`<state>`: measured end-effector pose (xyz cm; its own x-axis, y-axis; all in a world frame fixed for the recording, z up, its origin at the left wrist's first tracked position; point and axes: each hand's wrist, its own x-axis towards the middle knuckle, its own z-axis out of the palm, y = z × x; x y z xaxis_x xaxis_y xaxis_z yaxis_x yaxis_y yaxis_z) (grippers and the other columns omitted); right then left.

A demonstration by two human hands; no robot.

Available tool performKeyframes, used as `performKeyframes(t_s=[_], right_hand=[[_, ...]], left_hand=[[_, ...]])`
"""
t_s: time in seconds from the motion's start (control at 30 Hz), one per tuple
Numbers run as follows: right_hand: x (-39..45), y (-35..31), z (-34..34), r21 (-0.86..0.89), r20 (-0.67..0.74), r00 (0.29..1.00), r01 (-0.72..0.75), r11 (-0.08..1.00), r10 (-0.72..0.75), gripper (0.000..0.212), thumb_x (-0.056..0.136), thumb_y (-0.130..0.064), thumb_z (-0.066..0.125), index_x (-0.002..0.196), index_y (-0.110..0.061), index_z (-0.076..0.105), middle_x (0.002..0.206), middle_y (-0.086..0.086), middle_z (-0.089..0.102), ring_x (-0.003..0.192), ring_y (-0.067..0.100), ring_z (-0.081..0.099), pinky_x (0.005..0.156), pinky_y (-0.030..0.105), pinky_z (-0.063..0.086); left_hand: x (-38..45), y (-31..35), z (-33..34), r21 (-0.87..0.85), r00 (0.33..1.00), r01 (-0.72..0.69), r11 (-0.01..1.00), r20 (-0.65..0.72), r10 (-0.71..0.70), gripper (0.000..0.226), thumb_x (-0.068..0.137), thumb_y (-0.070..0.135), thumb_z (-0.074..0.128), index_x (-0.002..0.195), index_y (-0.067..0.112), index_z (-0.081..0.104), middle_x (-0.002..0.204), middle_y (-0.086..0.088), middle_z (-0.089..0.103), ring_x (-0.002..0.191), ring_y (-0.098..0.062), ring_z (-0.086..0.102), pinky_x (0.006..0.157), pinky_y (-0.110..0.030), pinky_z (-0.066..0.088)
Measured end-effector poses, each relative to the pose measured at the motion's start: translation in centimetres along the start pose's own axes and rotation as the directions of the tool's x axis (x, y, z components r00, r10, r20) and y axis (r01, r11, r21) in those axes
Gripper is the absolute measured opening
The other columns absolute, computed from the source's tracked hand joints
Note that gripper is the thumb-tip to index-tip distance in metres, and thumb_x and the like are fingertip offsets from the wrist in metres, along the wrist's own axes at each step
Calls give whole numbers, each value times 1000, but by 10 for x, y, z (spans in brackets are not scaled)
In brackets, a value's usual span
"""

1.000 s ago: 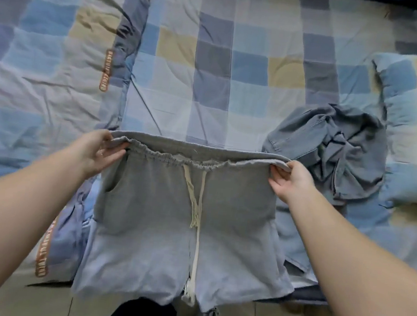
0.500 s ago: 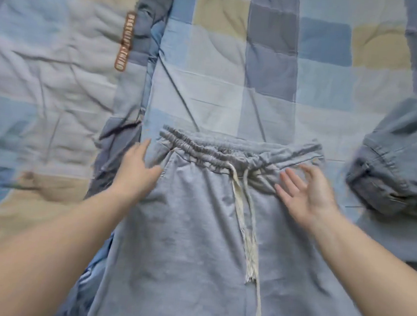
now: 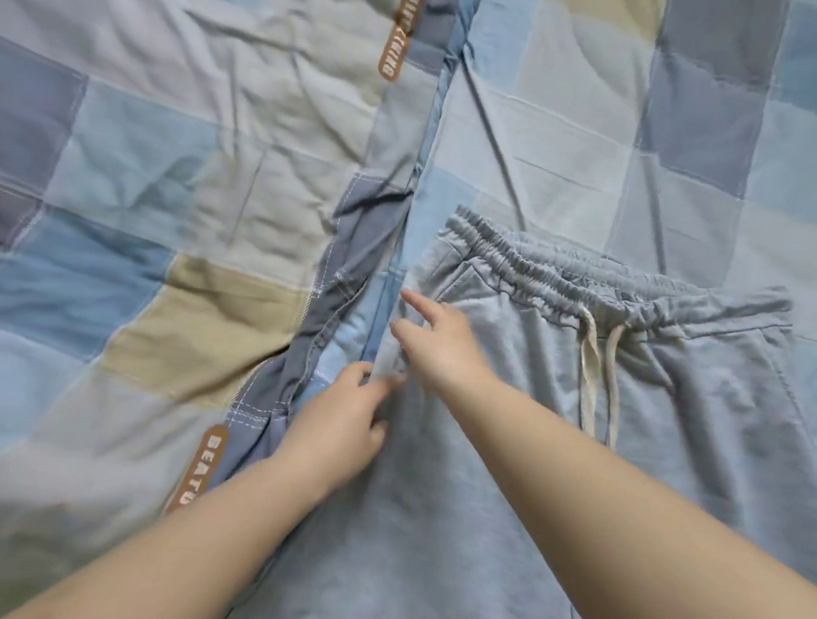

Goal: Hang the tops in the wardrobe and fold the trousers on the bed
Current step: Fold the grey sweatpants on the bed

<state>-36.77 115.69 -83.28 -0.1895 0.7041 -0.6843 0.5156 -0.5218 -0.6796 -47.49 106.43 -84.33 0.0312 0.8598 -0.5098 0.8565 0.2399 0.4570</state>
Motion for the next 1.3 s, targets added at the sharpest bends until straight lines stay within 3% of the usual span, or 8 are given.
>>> performKeyframes(t_s=[0.1,0.23,0.43,0.67,0.87,1.07,1.17,1.3], right_hand=[[0,0,8,-256,-13,1000,-13,967,10,59,89,-29,52,145,-33,34,158,13,1,142,25,27,113,33,29],[-3,3,3,-507,-91,993,20,862,-77,59,89,-24,54,143,-17,32,158,8,7,134,31,35,99,38,38],[-19,24,-38,-525,-153,953,146,839,-262,58,87,-6,46,144,-11,31,156,2,17,127,30,43,97,37,41],[-57,58,-108,-511,-101,942,228,829,-321,70,87,-1,43,151,-16,19,160,-4,5,143,20,23,110,31,29],[-75,97,-211,-479,-145,960,142,866,-238,69,87,0,42,151,-12,18,160,1,7,146,14,11,112,21,13],[-71,150,-293,-495,-187,971,39,868,-150,67,89,-3,46,150,-6,19,160,7,11,147,16,11,113,20,8],[-71,174,-317,-486,-200,973,7,874,-119,66,91,-5,46,151,-6,18,160,6,11,147,15,10,114,21,9],[-67,196,-340,-502,-214,970,-9,865,-114,67,91,-6,48,151,-7,17,160,7,11,146,18,12,116,26,13]], left_hand=[[-14,9,3,-8,990,-137,991,-16,137,48,85,10,49,132,20,52,129,-6,43,102,-32,56,74,-37,47],[-41,22,15,34,975,-221,975,-21,221,56,79,22,29,132,17,46,129,-5,37,75,-41,57,55,-43,47],[-74,17,42,279,994,-97,955,78,78,77,51,21,79,123,31,53,121,-11,58,72,-30,66,49,-34,50],[-124,59,83,185,979,-173,968,138,148,60,69,29,49,128,34,47,114,2,46,43,-17,58,38,-25,44],[-143,194,159,13,940,-311,950,151,305,79,69,40,43,145,38,23,125,0,57,58,-5,65,49,-14,46],[-123,310,203,-58,958,-238,970,153,244,68,70,34,38,137,28,37,129,2,57,50,-5,61,42,-15,43],[-117,343,214,-103,945,-170,980,264,192,67,94,20,37,152,29,6,155,-1,19,98,-27,60,72,-29,41],[-110,369,229,-194,933,-112,975,318,170,67,99,20,38,152,32,-1,159,3,1,114,-29,51,87,-36,41]])
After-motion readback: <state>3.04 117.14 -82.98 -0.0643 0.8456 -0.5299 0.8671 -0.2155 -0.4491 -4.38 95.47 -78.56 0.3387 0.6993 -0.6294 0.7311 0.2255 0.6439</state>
